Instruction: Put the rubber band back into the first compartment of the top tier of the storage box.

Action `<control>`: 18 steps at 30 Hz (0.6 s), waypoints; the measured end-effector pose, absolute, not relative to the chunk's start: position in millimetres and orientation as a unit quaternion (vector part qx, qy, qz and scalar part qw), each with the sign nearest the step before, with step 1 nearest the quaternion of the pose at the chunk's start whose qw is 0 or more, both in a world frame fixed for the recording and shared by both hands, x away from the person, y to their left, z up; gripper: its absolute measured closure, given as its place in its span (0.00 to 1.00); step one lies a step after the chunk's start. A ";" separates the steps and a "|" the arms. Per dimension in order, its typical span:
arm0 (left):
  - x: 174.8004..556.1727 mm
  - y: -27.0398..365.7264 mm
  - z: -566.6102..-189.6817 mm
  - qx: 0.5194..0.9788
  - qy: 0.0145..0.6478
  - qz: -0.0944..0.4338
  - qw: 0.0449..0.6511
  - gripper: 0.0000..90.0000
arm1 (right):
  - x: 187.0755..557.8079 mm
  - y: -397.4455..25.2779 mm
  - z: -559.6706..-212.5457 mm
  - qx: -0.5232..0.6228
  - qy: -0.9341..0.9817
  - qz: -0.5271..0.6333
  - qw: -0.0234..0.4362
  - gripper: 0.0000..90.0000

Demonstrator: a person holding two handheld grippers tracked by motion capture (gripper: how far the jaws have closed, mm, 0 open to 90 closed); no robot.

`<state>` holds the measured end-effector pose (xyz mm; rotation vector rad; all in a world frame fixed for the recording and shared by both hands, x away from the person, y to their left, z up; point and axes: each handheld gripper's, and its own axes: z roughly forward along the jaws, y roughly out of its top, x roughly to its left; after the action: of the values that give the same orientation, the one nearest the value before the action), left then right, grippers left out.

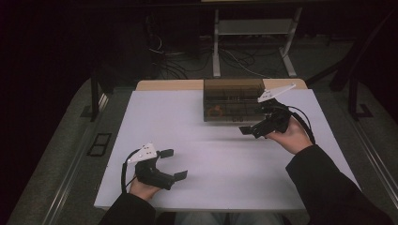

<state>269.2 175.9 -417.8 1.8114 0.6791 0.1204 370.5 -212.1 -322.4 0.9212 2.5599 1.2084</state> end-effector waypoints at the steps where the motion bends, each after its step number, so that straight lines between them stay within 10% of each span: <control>1: 269.2 175.9 -417.8 0.770 0.289 0.051 0.566 0.00 | 369.0 -213.5 -323.2 0.309 0.857 0.404 0.082 0.00; 18: 269.2 174.8 -418.2 0.772 0.290 0.052 0.564 0.00 | 343.0 -239.2 -340.7 0.330 0.844 0.415 0.083 0.00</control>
<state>269.2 174.8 -418.2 1.8156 0.6824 0.1223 343.0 -239.2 -340.7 0.9840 2.5207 1.2390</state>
